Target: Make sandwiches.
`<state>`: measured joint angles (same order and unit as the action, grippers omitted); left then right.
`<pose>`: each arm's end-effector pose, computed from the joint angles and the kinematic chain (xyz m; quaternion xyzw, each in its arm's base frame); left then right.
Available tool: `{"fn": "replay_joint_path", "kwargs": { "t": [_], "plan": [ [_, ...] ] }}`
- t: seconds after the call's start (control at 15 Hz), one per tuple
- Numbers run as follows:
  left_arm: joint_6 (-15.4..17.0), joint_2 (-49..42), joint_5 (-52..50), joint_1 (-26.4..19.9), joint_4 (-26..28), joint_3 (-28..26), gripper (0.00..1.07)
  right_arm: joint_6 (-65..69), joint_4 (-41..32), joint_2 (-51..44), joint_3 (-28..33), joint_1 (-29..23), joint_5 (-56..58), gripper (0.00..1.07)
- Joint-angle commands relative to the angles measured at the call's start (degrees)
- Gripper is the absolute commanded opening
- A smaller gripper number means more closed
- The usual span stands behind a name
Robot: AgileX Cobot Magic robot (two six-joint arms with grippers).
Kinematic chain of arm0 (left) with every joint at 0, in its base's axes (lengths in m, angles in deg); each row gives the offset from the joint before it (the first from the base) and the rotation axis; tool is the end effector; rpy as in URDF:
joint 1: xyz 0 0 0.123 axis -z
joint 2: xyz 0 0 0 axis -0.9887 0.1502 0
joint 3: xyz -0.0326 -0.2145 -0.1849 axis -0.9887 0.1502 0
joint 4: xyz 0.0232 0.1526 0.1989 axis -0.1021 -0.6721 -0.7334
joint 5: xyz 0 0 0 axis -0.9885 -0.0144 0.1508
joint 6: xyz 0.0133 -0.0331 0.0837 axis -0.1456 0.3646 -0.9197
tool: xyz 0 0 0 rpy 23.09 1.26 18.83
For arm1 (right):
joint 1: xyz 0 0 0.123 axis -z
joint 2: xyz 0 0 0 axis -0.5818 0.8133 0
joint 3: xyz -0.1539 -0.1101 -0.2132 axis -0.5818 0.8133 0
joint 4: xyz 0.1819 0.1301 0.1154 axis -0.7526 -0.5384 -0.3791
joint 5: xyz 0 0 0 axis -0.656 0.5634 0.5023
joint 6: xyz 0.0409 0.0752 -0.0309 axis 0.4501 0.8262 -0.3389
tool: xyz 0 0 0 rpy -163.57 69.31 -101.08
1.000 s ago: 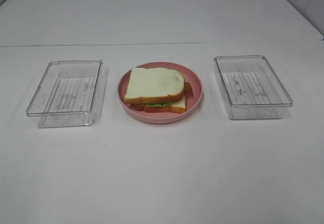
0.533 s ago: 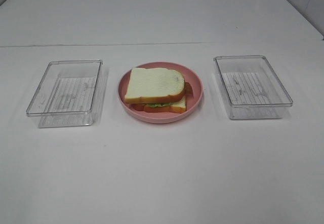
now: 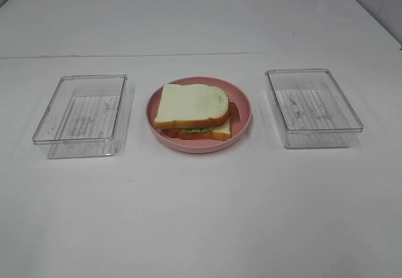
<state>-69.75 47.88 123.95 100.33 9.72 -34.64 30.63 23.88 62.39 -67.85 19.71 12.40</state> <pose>-0.0038 0.0058 0.2778 0.1327 0.8392 -0.0641 0.5235 0.0064 0.0148 0.2783 -0.1793 0.8607 0.1116 0.4633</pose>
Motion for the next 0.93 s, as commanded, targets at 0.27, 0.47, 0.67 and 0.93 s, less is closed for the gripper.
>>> {"fn": "replay_joint_path", "kwargs": {
  "t": [0.27, 0.47, 0.67, 0.93],
  "plan": [
    [-0.1, -1.2, -0.5, -10.4, 0.3, 0.1, 0.81, -0.4, -0.6, -0.6, -0.1, 7.6, -0.4, 0.88],
    [-0.1, -1.2, -0.5, -17.5, 0.3, 0.1, 0.81, -0.4, -0.6, -0.7, -0.1, 14.3, -0.4, 0.88],
    [-0.1, -1.3, -0.5, -18.7, 0.3, 0.1, 0.81, -0.4, -0.9, -2.3, -0.1, 15.2, -0.4, 0.88],
    [-0.1, -1.3, -0.5, -18.7, 0.3, 0.1, 0.81, -0.4, -0.9, -7.6, -0.1, 15.2, -0.4, 0.88]
  ]
}}
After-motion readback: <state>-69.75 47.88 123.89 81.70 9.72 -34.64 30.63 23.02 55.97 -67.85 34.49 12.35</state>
